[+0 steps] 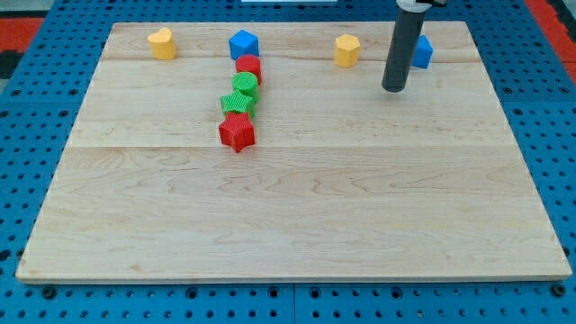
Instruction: Slightly move the green star to the left
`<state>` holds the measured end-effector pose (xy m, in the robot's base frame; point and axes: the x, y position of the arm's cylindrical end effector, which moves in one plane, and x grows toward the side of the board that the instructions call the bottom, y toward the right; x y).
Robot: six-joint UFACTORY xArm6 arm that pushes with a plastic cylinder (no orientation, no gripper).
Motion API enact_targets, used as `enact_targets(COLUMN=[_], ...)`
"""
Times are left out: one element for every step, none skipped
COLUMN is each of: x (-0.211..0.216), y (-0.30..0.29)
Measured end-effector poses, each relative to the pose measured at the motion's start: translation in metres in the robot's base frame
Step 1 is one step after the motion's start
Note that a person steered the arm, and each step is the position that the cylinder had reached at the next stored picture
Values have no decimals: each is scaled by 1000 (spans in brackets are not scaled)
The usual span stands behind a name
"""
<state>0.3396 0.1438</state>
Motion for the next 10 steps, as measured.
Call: enact_targets(x=[3,3,17,24,54,59,59,59,59,56], y=[0,-2,-40,-103,-107,-145,-190,-192,-197,-203])
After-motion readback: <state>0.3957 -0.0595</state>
